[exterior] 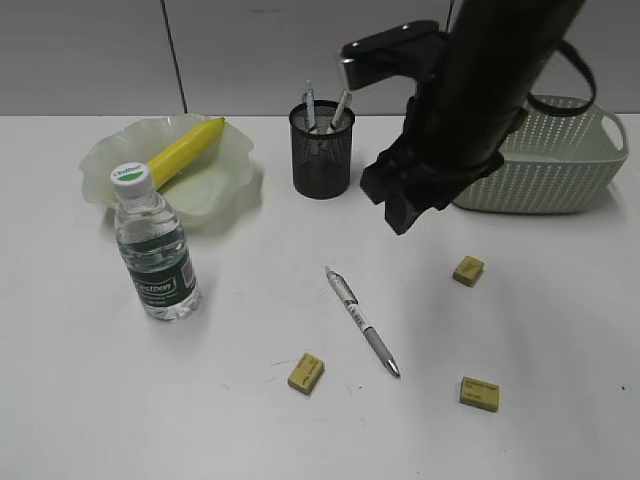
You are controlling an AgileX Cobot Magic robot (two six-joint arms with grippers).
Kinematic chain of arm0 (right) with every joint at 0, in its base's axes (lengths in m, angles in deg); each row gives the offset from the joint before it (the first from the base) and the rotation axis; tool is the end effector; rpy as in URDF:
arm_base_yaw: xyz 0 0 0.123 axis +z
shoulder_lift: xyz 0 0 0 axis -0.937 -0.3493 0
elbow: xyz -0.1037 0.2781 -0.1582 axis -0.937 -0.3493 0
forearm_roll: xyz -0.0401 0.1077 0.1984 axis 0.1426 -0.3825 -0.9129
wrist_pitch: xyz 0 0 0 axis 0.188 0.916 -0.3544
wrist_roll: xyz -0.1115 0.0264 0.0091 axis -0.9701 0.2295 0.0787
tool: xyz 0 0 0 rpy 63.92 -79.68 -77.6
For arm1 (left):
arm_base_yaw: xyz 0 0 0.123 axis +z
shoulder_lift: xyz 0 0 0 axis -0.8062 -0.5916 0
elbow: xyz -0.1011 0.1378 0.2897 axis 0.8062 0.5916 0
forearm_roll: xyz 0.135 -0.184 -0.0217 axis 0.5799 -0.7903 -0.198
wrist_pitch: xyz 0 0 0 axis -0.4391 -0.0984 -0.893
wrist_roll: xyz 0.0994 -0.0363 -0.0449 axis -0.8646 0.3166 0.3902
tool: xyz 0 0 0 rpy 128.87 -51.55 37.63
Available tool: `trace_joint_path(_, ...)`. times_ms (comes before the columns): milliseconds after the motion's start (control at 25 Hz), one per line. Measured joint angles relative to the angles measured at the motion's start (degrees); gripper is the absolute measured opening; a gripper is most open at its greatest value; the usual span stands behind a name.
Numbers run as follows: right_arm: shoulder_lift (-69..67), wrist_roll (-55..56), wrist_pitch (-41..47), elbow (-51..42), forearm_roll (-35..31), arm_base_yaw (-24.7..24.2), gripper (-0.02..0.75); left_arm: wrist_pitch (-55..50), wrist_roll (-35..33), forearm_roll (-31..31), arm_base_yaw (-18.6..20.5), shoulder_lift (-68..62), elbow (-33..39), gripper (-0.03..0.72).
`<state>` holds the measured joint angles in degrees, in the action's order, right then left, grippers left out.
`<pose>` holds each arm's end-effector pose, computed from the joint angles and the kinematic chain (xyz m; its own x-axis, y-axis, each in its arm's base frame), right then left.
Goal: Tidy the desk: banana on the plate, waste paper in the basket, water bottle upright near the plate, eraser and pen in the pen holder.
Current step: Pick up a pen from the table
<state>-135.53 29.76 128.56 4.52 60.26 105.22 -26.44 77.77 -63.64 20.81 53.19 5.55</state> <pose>0.2925 0.2099 0.2905 -0.7726 -0.5620 -0.2954 -0.5878 0.8090 -0.0019 -0.0483 0.0354 0.2665 -0.3834 0.1566 -0.9102 0.4918 0.8688 -0.0577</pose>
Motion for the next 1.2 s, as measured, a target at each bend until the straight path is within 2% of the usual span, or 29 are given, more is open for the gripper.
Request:
trace_joint_path(240, -12.0, 0.8, 3.8, 8.6, 0.0, 1.4, 0.423, 0.0, 0.0, 0.1, 0.0, 0.0, 0.0, 0.329)
trace_joint_path(480, -20.6, 0.8, 4.1, 9.2, -2.4, 1.9, 0.423, 0.0, 0.0, 0.9, 0.0, 0.0, 0.0, 0.328)
trace_joint_path(800, -22.7, -0.1, -0.1, 9.2, -4.4, 2.9, 0.423, 0.0, 0.0, 1.2, 0.0, 0.0, 0.0, 0.327)
trace_joint_path(1200, -25.6, -0.5, -1.1, 9.3, -2.8, 3.7, 0.423, 0.0, 0.0, 1.2, 0.0, 0.0, 0.0, 0.327)
